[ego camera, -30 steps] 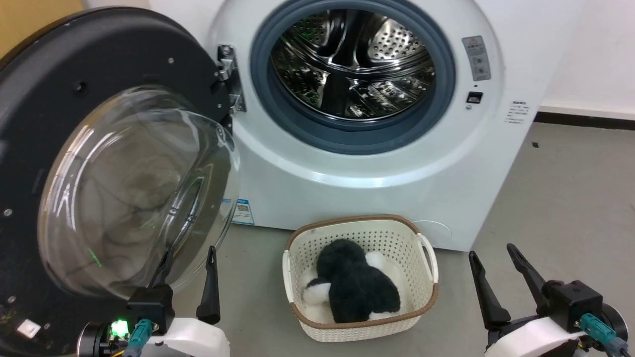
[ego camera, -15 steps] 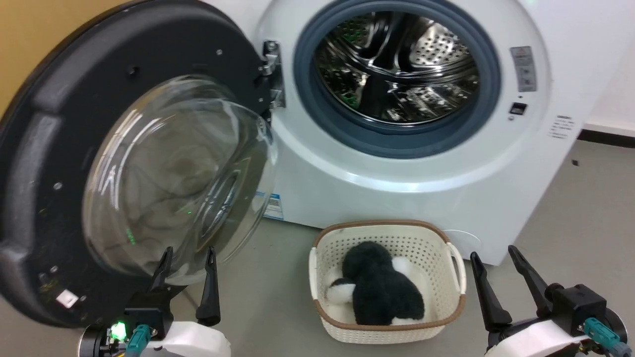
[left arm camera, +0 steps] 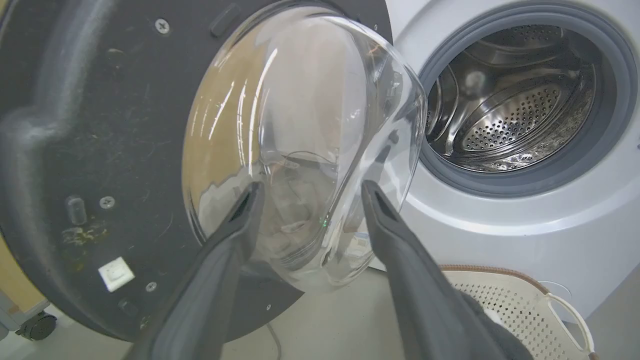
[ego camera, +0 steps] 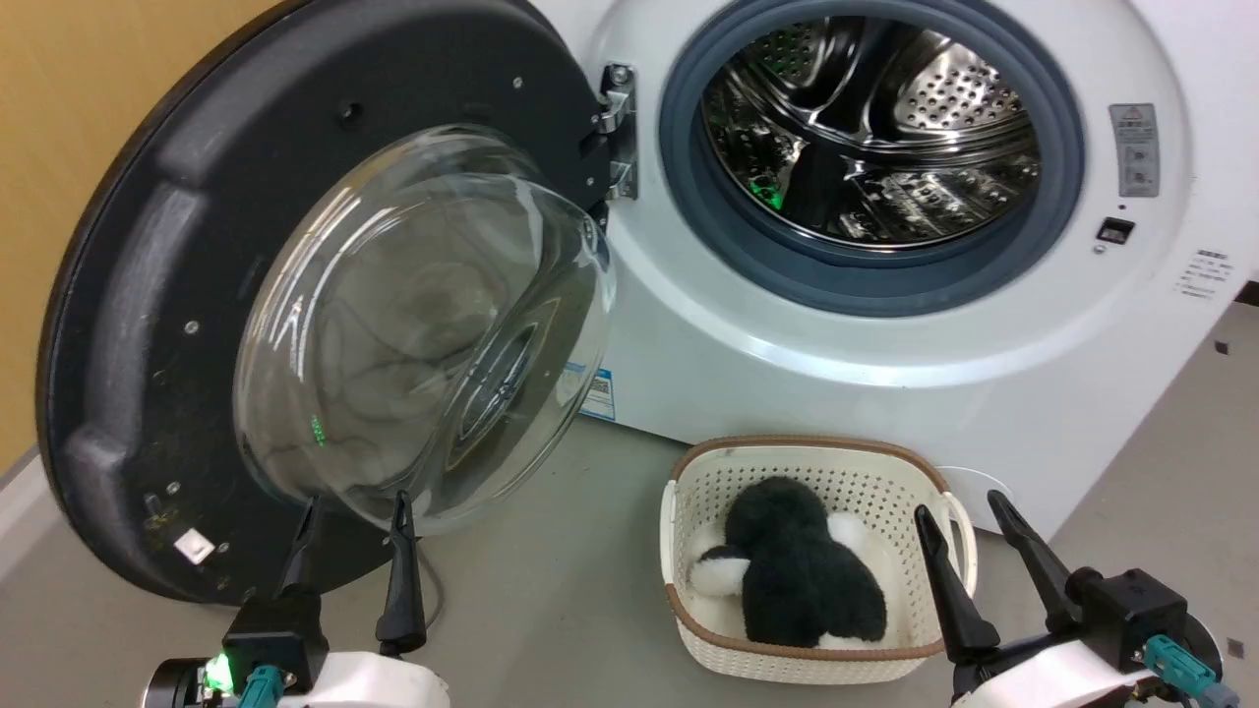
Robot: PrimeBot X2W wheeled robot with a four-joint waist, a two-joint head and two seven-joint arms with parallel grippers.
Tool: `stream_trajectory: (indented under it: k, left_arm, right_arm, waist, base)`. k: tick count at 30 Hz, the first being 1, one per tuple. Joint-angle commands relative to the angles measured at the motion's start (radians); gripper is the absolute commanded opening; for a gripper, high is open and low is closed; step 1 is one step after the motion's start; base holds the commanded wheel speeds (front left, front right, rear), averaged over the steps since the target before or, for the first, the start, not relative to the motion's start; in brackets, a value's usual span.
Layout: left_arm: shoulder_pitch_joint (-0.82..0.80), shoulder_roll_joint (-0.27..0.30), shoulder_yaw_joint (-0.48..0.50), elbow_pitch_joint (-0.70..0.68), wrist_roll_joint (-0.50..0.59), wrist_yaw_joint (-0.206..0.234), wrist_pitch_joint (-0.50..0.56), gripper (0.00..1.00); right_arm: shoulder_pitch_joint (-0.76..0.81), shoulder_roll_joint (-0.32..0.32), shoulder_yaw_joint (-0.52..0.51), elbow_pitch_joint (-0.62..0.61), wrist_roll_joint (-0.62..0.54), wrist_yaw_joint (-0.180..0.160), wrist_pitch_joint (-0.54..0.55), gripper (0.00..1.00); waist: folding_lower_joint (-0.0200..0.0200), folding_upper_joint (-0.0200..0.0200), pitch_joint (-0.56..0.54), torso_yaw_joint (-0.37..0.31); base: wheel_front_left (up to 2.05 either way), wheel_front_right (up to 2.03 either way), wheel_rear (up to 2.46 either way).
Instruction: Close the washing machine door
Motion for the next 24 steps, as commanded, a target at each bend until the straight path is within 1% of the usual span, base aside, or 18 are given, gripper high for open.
stream_trajectory:
  k: [1,24]
  left_arm:
    - [0.017,0.000,0.001,-0.008,-0.004,0.010,-0.013,1.00]
    - [0.058,0.000,0.011,-0.046,-0.020,0.040,-0.061,1.00]
  right_arm:
    - [-0.017,-0.011,0.009,0.005,0.015,0.000,-0.012,1.00]
    - [-0.041,-0.038,0.084,0.033,0.082,0.001,-0.060,1.00]
  waist:
    - [0.0000,-0.0001,0.001,0.010]
    - [0.0000,-0.0001,0.000,0.108]
  base:
    - [0.00,0.00,0.00]
    - [0.00,0.00,0.00]
